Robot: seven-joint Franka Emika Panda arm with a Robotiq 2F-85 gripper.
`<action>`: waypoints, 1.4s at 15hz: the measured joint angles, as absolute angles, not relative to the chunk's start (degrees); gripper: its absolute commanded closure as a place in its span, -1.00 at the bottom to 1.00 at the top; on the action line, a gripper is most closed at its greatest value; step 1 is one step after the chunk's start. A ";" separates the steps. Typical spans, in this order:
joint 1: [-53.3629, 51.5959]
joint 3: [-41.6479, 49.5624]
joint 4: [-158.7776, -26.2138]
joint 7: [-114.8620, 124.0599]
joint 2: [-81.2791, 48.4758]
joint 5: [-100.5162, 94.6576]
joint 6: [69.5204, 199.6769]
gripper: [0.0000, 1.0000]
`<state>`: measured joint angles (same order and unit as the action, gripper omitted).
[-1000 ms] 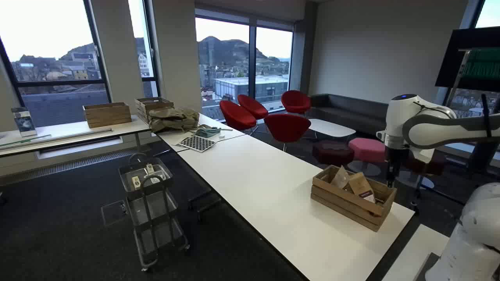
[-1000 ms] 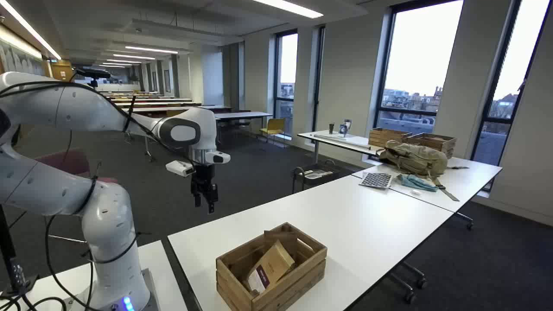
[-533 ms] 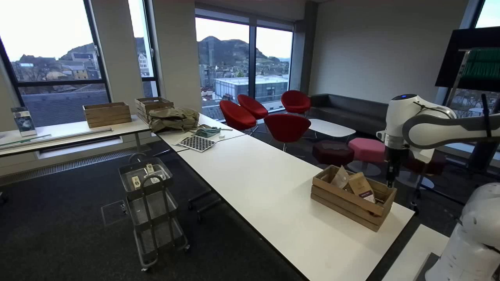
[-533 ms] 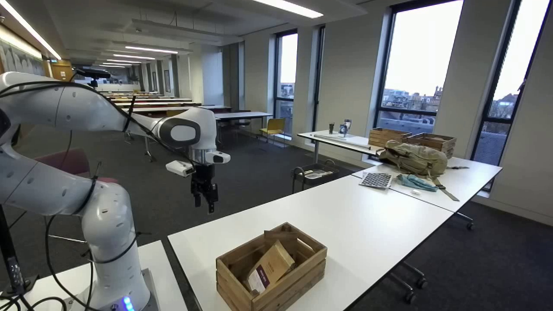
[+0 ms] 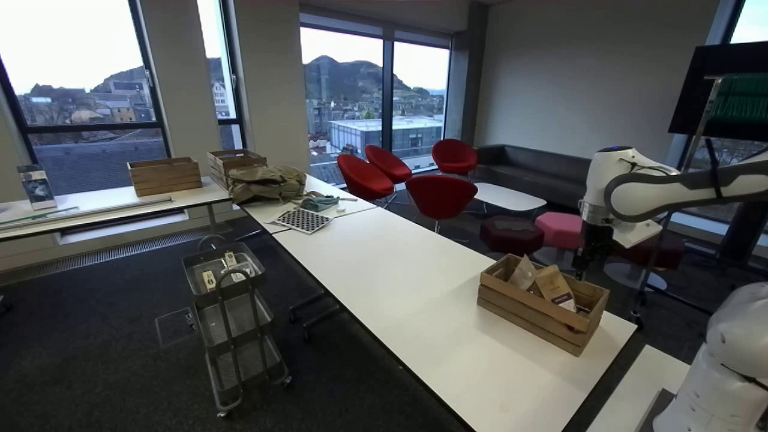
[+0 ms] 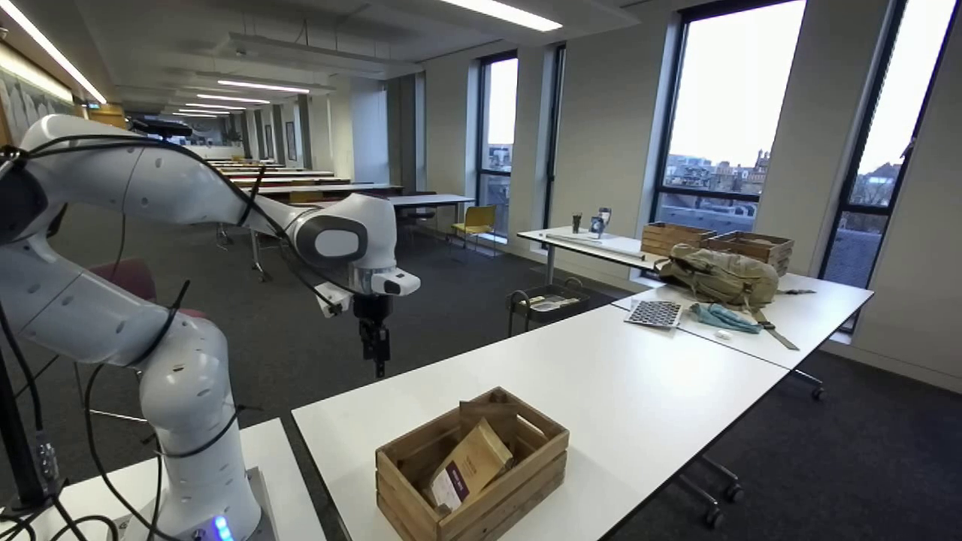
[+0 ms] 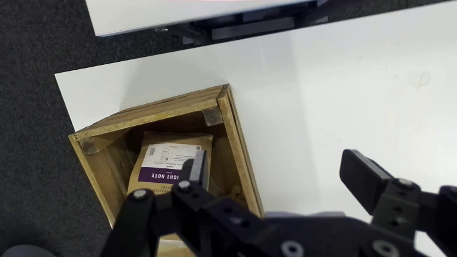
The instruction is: Remove the bag from the wooden box
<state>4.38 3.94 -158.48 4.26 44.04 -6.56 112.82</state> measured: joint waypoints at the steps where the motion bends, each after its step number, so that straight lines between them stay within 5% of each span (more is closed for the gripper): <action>1: 5.55 4.57 -158.00 5.73 41.79 -6.53 115.38 -1.00; 21: 12.94 6.77 -143.27 27.30 18.82 -2.32 122.67 -1.00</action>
<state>12.94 6.77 -143.27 27.30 18.82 -2.32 122.67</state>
